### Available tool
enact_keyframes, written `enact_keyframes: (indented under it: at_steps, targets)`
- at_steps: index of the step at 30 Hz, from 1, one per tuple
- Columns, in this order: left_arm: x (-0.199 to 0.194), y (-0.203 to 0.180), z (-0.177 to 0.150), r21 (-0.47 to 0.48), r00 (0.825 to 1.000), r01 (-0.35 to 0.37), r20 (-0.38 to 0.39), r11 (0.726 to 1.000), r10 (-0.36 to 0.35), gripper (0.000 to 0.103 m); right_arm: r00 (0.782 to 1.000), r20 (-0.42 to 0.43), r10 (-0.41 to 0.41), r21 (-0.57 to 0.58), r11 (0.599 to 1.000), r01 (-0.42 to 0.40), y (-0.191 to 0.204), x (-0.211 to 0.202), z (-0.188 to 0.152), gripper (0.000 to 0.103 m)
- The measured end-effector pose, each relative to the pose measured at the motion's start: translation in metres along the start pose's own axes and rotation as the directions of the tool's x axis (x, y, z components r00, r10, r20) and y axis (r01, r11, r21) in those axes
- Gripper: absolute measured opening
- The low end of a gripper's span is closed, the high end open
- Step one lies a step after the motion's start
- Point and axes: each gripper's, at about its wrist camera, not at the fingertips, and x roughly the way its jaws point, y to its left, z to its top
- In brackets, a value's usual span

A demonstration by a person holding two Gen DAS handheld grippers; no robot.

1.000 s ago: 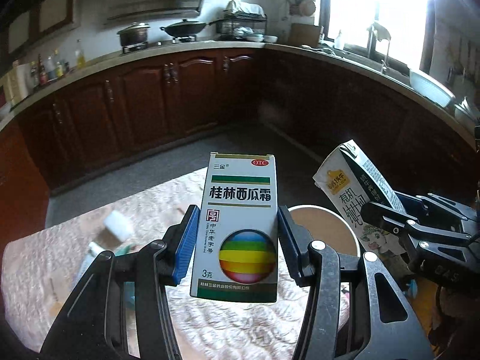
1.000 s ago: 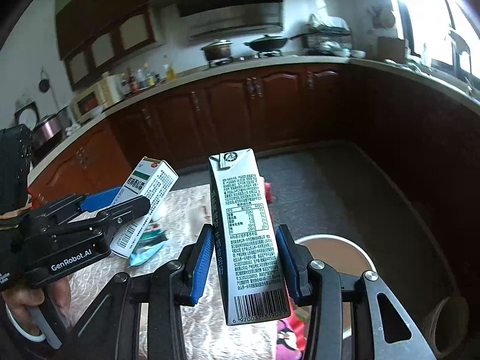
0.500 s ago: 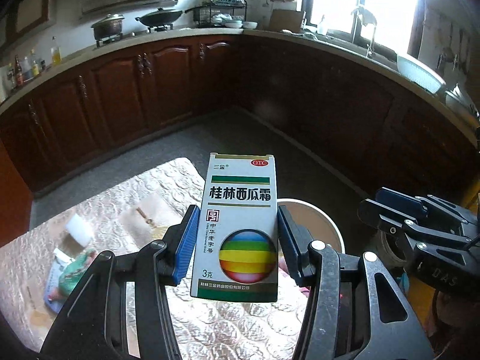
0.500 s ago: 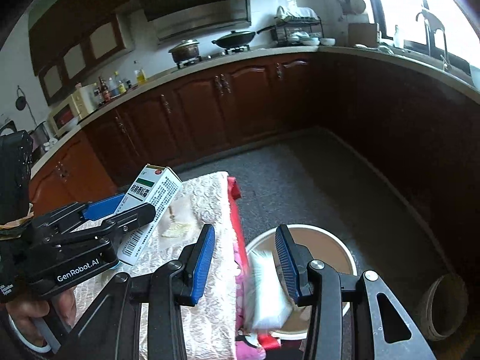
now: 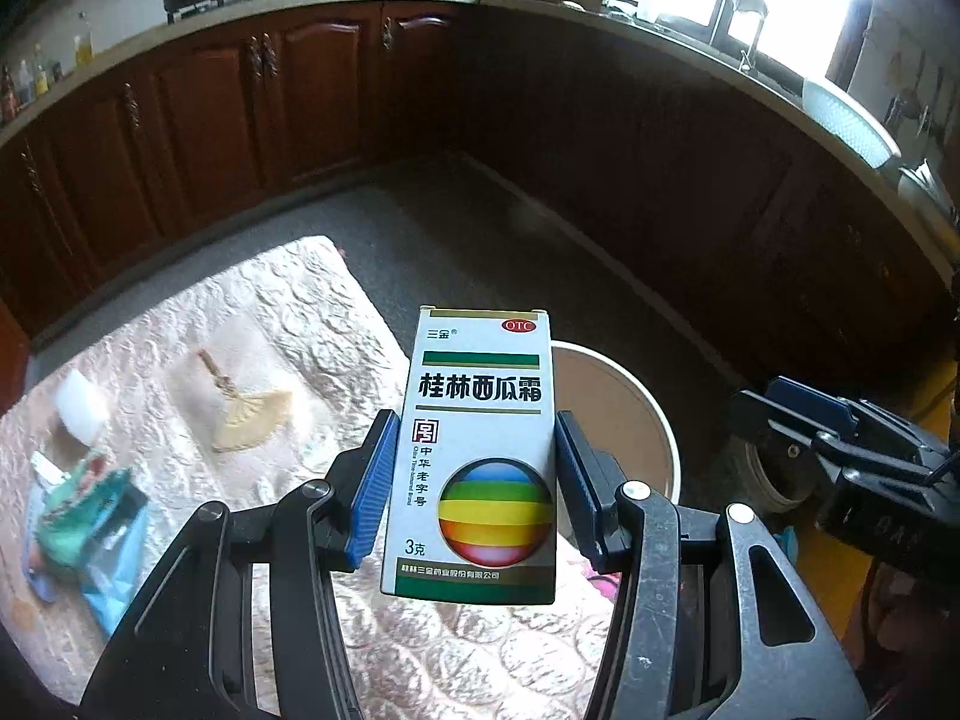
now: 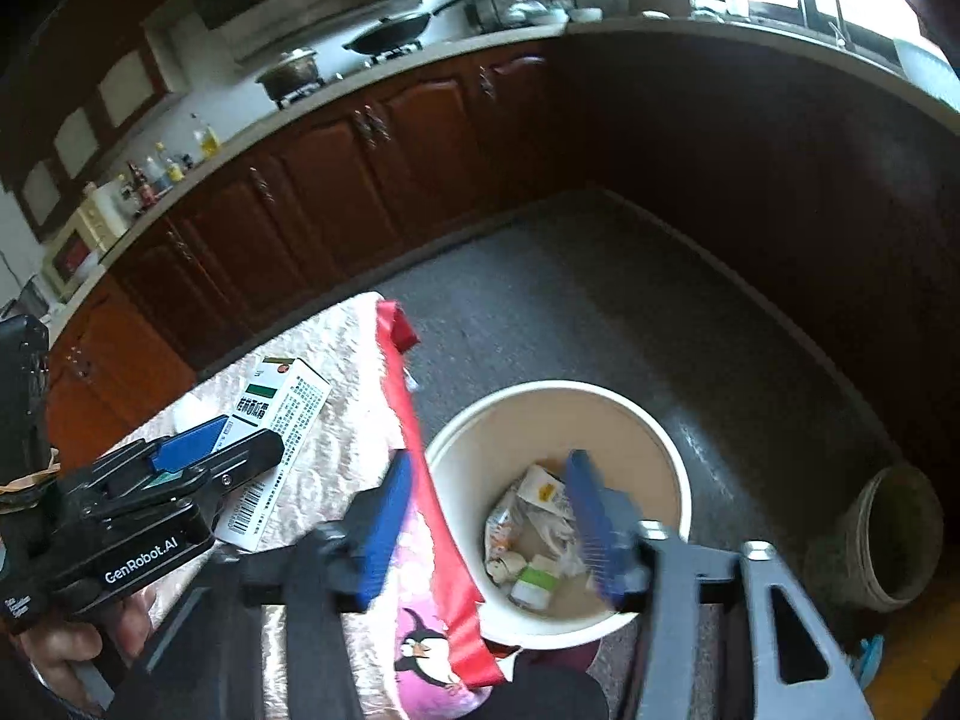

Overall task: Collect trash
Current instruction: 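Carry the medicine box and milk carton to the bucket and release both, then move both open tools back over the remaining trash on the table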

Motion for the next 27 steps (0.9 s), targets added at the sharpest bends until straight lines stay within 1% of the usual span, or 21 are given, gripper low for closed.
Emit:
enact_keyframes:
  at_steps: [8,10,15,17,18,22,27]
  targets:
    - [0.032,-0.019,-0.003,0.006,0.996,0.065,-0.061,0.998,-0.064,0.050,0.998,-0.037,-0.054,0.040,0.998,0.055,-0.019,0.010,-0.009,0.057]
    - [0.041,-0.022,-0.004,-0.003,0.994,0.078,-0.078,0.997,-0.078,0.050,0.997,-0.040,-0.061,0.051,0.997,0.063,-0.023,0.010,-0.009,0.060]
    - [0.058,-0.023,-0.006,-0.020,0.986,0.103,-0.127,0.995,-0.104,0.052,0.997,-0.046,-0.067,0.062,0.996,0.070,-0.027,0.011,-0.009,0.062]
    - [0.058,-0.023,-0.007,-0.019,0.986,0.110,-0.127,0.994,-0.111,0.063,0.997,-0.050,-0.066,0.063,0.996,0.069,-0.026,0.013,-0.008,0.062]
    - [0.058,-0.023,-0.007,-0.020,0.986,0.112,-0.125,0.994,-0.114,0.064,0.997,-0.051,-0.065,0.064,0.996,0.068,-0.026,0.014,-0.008,0.063]
    - [0.057,-0.022,-0.007,-0.020,0.986,0.108,-0.122,0.994,-0.110,0.065,0.997,-0.054,-0.058,0.066,0.996,0.061,-0.023,0.017,-0.006,0.063]
    - [0.049,-0.020,-0.008,-0.018,0.991,0.088,-0.102,0.996,-0.090,0.065,0.997,-0.051,-0.054,0.057,0.997,0.057,-0.020,0.017,-0.007,0.064]
